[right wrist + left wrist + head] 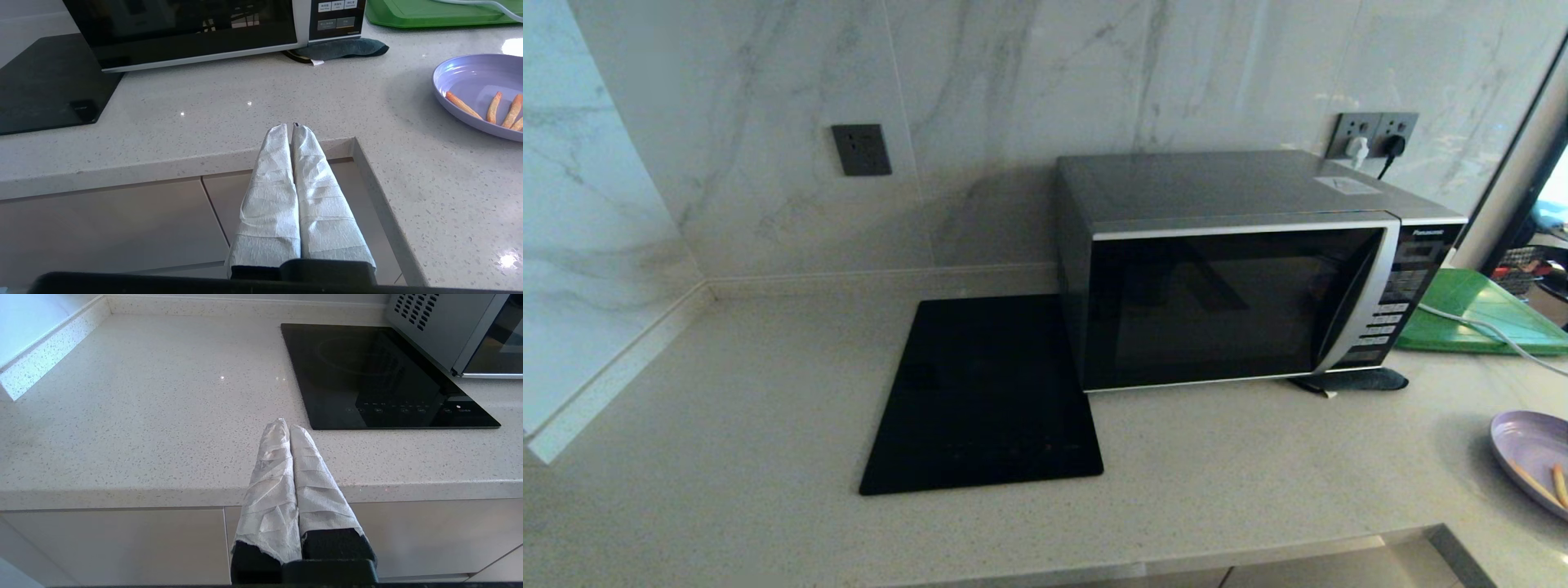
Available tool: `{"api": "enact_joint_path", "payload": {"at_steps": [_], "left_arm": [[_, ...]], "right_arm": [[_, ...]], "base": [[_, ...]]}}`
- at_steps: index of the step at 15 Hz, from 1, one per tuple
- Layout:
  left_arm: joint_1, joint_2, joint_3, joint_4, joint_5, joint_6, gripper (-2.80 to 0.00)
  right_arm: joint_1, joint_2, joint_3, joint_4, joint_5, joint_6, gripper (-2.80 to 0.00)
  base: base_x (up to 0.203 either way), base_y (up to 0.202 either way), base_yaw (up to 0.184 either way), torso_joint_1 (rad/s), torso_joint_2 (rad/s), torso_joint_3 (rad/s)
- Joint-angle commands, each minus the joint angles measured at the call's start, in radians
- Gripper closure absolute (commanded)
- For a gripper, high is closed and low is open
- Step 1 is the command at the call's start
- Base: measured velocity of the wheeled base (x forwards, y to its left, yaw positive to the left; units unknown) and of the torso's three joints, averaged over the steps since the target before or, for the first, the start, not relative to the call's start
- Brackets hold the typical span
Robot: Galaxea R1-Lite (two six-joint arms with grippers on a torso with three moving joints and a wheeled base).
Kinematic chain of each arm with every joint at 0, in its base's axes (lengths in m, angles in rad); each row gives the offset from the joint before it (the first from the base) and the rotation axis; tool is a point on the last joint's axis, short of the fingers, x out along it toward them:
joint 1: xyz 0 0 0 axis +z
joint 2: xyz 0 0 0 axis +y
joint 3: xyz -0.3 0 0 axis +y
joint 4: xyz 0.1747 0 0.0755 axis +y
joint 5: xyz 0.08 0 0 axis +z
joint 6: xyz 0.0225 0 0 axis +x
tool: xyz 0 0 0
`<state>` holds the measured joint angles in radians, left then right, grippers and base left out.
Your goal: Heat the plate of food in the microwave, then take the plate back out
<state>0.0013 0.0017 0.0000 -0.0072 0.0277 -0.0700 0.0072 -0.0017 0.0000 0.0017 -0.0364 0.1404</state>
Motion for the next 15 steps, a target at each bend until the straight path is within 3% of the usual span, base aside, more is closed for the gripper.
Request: {"api": "enact_joint_path", "payload": {"at_steps": [1,15], "left_arm": [[0.0,0.0,0.0,0.0,0.001,-0.001,0.0],[0.0,0.0,0.0,0.0,0.001,-0.001,0.0]], "right_arm": [[0.0,0.002,0.002,0.0,0.0,0.001,0.0],[0.0,0.002,0.002,0.0,0.0,0.001,0.0]], "base": [[0.0,0.0,0.0,0.0,0.0,0.0],[0.0,0.0,0.0,0.0,0.0,0.0]]}}
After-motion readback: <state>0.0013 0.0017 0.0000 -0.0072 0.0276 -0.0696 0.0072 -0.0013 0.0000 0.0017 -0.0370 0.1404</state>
